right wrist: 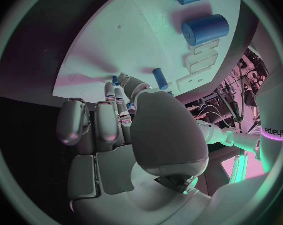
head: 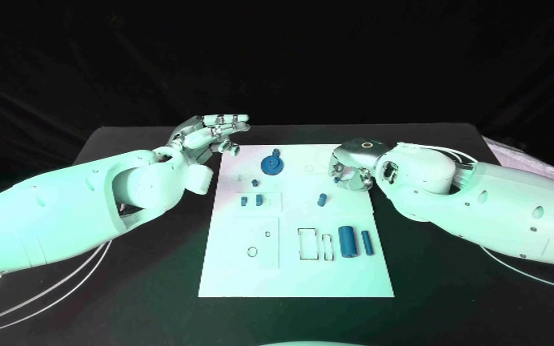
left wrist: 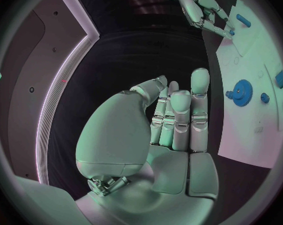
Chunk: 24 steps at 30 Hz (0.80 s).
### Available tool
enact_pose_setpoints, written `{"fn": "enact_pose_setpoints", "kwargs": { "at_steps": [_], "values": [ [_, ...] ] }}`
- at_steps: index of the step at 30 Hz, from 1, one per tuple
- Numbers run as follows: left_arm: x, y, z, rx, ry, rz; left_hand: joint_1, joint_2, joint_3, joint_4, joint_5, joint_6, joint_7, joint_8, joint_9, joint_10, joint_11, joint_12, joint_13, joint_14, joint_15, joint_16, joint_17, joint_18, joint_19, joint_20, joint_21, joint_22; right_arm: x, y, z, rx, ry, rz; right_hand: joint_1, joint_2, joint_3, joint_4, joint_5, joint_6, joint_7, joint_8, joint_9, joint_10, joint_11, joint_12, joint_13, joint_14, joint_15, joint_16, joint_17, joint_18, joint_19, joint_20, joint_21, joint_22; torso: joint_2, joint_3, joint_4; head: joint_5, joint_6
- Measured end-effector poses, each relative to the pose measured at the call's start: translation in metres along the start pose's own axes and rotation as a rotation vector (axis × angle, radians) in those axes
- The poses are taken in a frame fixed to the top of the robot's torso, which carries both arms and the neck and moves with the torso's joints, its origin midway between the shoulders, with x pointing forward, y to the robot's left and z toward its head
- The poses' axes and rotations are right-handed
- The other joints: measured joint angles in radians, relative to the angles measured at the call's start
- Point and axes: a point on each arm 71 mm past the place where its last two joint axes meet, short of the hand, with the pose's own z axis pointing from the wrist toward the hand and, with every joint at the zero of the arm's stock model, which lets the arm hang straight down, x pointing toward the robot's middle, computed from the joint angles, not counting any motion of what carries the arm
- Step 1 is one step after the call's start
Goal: Assemble the parts on the task board
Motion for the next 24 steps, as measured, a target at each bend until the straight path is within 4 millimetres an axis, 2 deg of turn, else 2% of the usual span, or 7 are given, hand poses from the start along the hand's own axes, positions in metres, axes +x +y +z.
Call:
{"fn": "enact_pose_setpoints", "kwargs": {
  "at_steps": [9,14,24],
  "values": [
    [0.0019,0.0002,-0.0003,-0.001,0.003,-0.005,0.0,0.0,-0.001,-0.001,0.0,0.0,0.0,0.0,0.0,0.0,0.0,0.004,0.0,0.0,0.0,0.0,-0.001,0.0,0.0,0.0,-0.005,-0.001,0.005,-0.0006,0.0034,0.005,0.012,-0.002,-0.007,0.007,0.017,0.0,-0.005,0.015,-0.004,0.0,0.003,0.022,-0.004,0.0,-0.018,-0.004,-0.004,0.0,0.0,0.0,0.0,0.0,0.0,0.0,0.0,0.001,-0.001,0.004,-0.005],
    [0.0021,0.0002,-0.0004,-0.001,0.004,-0.006,0.0,0.0,-0.001,-0.001,0.0,0.0,0.0,0.0,0.0,0.0,0.0,0.004,0.001,-0.003,-0.003,0.0,-0.003,0.0,-0.004,-0.004,-0.005,-0.003,0.0048,-0.0008,0.005,0.007,0.012,-0.004,0.008,0.022,0.04,-0.016,-0.031,0.04,-0.008,0.01,0.009,0.054,-0.008,0.008,-0.029,-0.004,-0.004,0.0,0.002,0.0,0.0,0.0,0.0,0.005,0.0,0.0009,-0.0011,0.004,-0.007],
    [0.0031,0.0005,-0.0004,-0.003,0.006,-0.007,0.0,0.0,-0.008,-0.003,0.0,0.0,0.0,0.0,-0.001,0.0,0.0,0.004,0.001,-0.007,0.0,-0.004,-0.007,0.0,-0.004,-0.004,-0.009,-0.005,0.0054,0.0009,0.0076,0.005,0.011,-0.018,0.016,0.03,0.063,-0.039,-0.042,0.072,-0.008,0.021,0.018,0.097,-0.013,0.014,-0.041,-0.004,-0.004,0.004,0.011,0.0,0.009,-0.004,0.0,0.02,0.0,0.0005,-0.0007,0.002,-0.01]
  ]
}}
